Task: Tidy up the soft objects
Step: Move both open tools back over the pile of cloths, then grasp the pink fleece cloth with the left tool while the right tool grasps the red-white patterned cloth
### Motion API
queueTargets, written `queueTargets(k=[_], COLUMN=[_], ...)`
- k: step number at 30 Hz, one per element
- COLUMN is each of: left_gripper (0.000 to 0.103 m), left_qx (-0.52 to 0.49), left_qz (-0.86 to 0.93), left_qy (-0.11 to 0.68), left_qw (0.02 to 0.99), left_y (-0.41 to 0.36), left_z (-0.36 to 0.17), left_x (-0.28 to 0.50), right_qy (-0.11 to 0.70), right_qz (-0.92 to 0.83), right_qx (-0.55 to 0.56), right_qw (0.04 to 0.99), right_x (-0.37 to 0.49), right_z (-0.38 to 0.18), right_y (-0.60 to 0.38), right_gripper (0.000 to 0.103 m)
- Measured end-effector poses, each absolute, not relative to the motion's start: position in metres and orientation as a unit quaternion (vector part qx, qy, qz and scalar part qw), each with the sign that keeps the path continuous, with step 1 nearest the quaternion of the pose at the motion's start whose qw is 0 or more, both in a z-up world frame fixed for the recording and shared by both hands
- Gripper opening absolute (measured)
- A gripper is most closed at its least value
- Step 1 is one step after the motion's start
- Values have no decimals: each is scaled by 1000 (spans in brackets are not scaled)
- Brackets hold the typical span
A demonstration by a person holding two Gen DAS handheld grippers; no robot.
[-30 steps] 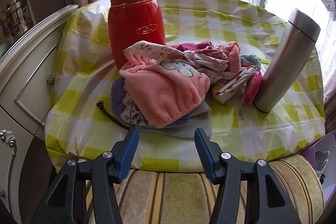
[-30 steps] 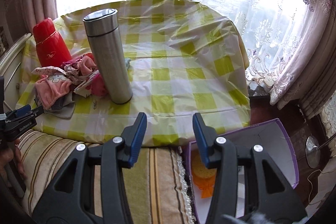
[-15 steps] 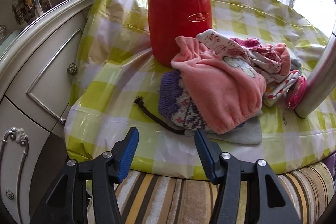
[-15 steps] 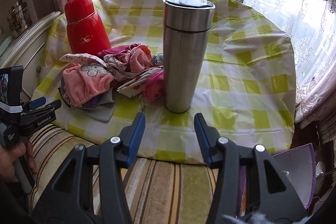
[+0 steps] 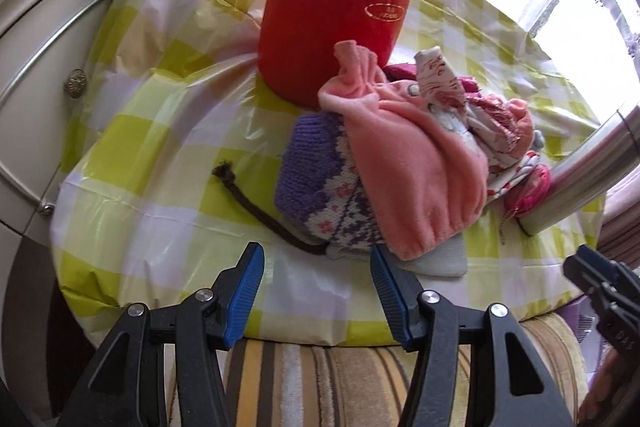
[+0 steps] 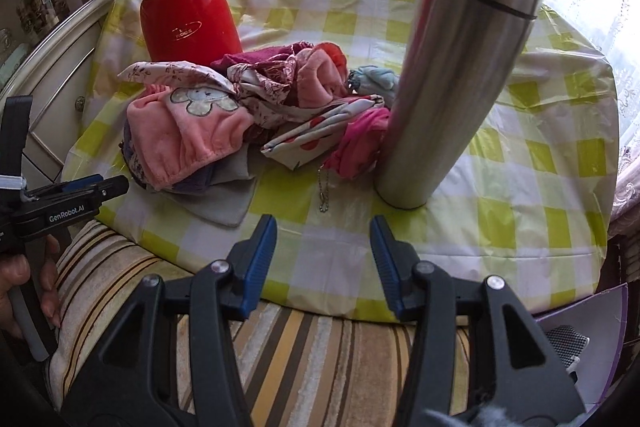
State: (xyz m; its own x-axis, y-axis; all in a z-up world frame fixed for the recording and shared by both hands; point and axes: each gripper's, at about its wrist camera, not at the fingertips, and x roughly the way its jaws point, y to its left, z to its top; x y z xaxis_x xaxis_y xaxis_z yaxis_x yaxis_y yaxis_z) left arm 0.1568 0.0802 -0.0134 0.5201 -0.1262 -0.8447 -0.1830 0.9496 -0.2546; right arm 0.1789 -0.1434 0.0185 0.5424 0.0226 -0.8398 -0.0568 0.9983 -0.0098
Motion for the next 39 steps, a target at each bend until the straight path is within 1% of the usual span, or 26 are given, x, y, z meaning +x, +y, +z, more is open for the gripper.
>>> queueTargets(k=[3, 6, 11, 13, 14, 15, 16, 17, 18, 21, 23, 25, 29, 34, 39], left_gripper=[56, 56, 56, 44, 30, 20, 15, 8, 7, 5, 5, 5, 5, 5, 5], left_qx=[-167, -152, -134, -129, -118, -111, -110, -110, -108, -116, -126, -142, -169, -194, -191], left_qz=[-8, -24, -22, -27, -26, -25, -31, -39, -41, -53, -54, -57, -54, -37, -37], left_qy=[474, 458, 460, 460, 455, 449, 444, 441, 438, 423, 411, 403, 392, 389, 396], left_qw=[864, 876, 877, 878, 882, 887, 889, 890, 891, 897, 901, 902, 903, 900, 897], left_y=[74, 64, 53, 50, 47, 45, 44, 43, 43, 46, 50, 55, 68, 88, 96], left_z=[-6, 5, 1, -2, -1, 1, 3, 4, 5, 13, 18, 23, 30, 31, 30], left_x=[164, 174, 208, 216, 218, 217, 216, 216, 214, 203, 194, 185, 161, 133, 115], right_qy=[483, 486, 481, 476, 475, 474, 473, 472, 471, 464, 460, 453, 444, 455, 471], right_qz=[36, 41, 47, 50, 50, 49, 47, 45, 45, 45, 44, 46, 48, 52, 65], right_qx=[-16, -19, -7, -5, -7, -9, -9, -7, -3, 0, -2, -10, -30, -54, -106], right_qw=[875, 873, 876, 878, 879, 879, 880, 880, 881, 884, 887, 890, 894, 887, 873], right_x=[186, 193, 204, 208, 211, 214, 217, 220, 223, 233, 240, 248, 268, 294, 308], right_z=[12, 7, 7, 10, 11, 11, 11, 12, 13, 16, 18, 20, 19, 0, -27], right_y=[-134, -127, -122, -119, -118, -116, -115, -115, -115, -114, -113, -111, -108, -88, -65], right_gripper=[52, 52, 52, 52, 52, 52, 52, 52, 52, 53, 55, 59, 61, 62, 62])
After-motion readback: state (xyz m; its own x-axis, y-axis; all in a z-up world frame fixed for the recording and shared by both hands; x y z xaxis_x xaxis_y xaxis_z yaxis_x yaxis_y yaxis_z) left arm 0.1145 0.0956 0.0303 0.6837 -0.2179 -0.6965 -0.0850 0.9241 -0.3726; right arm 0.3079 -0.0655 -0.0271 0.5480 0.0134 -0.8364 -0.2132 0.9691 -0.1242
